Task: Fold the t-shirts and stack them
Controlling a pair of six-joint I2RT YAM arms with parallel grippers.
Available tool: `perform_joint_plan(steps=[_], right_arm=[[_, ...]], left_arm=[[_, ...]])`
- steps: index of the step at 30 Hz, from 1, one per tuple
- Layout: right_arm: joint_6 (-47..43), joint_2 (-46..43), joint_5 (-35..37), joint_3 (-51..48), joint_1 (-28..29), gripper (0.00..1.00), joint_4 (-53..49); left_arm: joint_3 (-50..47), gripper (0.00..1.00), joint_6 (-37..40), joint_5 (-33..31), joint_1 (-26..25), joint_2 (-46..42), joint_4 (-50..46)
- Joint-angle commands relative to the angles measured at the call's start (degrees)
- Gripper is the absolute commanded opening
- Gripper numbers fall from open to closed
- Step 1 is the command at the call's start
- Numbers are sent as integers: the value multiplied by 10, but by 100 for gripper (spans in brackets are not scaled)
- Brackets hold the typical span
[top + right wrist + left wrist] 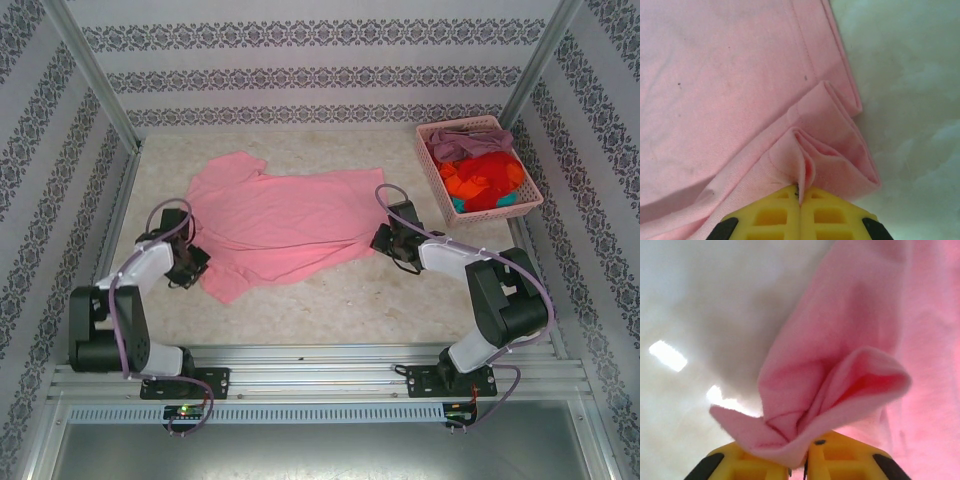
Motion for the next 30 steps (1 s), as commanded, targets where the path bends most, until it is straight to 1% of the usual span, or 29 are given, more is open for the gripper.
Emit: perform_joint_plan(steps=[1,2,5,14,16,19,20,22,23,30], right_arm=[[-5,8,-8,-1,5,0,3],[-6,12,-10,2,5,0,4],[-7,21,-15,9,5,0,8],[-8,16,-13,9,5,0,5],[-8,15,-11,6,3,0,6],[-7,17,-12,3,4,0,10],[-7,17,-13,3,4,0,10],[-7,15,-14,3,3,0,10],[-8,14,-13,3,2,0,9],[-11,6,-12,2,-3,0,4]], left_arm=[[-34,29,-14,-12,5,-54,-53],[-43,31,-18,-15,5,-67,-56],[-50,31,-23,-19,5,-81,-57],[-50,29,-29,9,5,-44,-39],[-56,26,-29,3,6,-40,-33],[-55,25,-26,0,6,-22,-29],[-55,22,-26,0,6,-18,-28],[-56,12,-29,0,7,-17,-30],[-56,8,-31,-1,6,-21,-33],[-39,0,-24,-4,6,-88,-100]])
